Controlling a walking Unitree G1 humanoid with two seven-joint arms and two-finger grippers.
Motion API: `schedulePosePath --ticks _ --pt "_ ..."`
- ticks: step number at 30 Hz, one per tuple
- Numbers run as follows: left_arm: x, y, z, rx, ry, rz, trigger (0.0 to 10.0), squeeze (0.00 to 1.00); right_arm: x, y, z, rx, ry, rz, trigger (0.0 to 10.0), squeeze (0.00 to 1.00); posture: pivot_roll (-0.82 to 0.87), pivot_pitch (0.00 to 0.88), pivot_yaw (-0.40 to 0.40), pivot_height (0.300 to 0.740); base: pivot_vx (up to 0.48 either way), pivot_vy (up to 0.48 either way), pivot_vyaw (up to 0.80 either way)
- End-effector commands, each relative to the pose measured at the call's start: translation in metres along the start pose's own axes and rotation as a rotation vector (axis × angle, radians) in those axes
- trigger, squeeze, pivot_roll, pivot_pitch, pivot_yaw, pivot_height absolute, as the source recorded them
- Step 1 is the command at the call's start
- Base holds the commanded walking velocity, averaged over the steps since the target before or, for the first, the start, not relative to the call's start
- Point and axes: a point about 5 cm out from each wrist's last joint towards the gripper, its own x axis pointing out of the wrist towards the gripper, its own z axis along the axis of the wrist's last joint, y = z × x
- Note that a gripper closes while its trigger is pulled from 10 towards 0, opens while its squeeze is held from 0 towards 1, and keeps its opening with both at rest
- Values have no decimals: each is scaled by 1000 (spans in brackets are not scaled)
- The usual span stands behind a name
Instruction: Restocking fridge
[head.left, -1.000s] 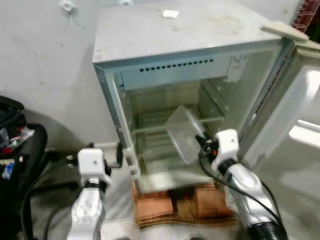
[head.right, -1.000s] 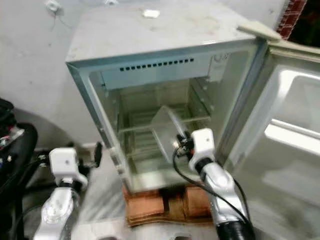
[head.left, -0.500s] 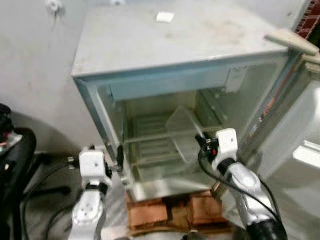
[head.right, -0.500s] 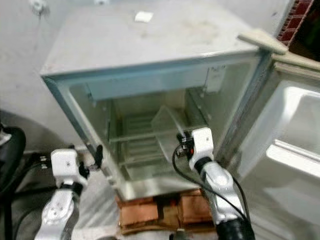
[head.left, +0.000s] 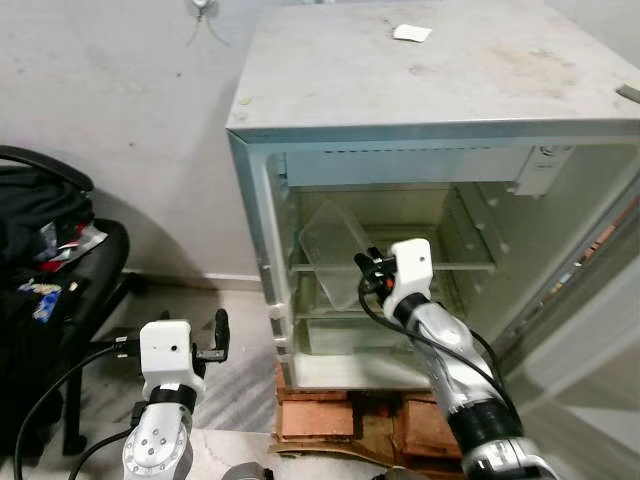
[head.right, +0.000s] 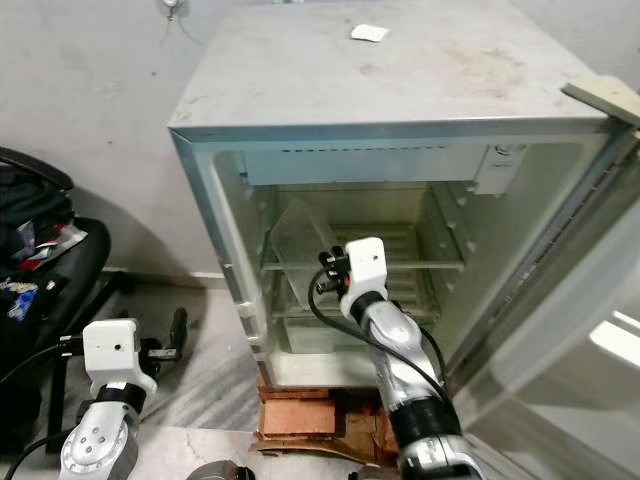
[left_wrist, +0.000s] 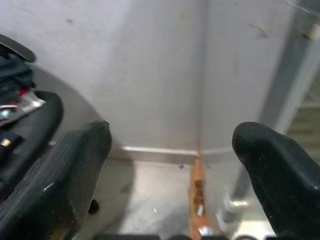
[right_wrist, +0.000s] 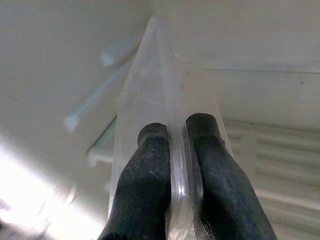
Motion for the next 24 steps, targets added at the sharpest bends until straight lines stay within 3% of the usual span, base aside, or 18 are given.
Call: schedulePosePath --ticks 1,6,10,16,21,22,23,24 --pt "-4 -1 2 16 13 -23 10000 0 9 4 4 37 7 -26 10000 0 40 135 27 740 0 0 0" --pt "-17 -2 2 24 29 -33 10000 0 27 19 6 80 44 -39 10000 0 89 181 10 740 0 0 0" --pt "-29 1 2 25 52 0 10000 0 39 31 3 178 122 -81 10000 0 134 203 -12 740 0 0 0" --pt "-37 0 3 21 66 23 10000 0 47 45 3 310 180 -129 10000 0 171 214 -36 740 0 0 0" --pt "-39 0 6 23 71 30 10000 0 53 53 14 361 156 -140 10000 0 179 217 -45 740 0 0 0" --pt "-38 0 6 23 71 32 10000 0 55 52 18 394 139 -163 10000 804 178 217 -44 740 0 0 0" --pt "-38 0 6 23 71 34 10000 0 56 51 20 422 127 -174 10000 1000 178 217 -46 740 0 0 0" --pt "-38 0 6 23 71 35 10000 0 56 50 22 443 118 -188 10000 1000 178 217 -46 740 0 0 0"
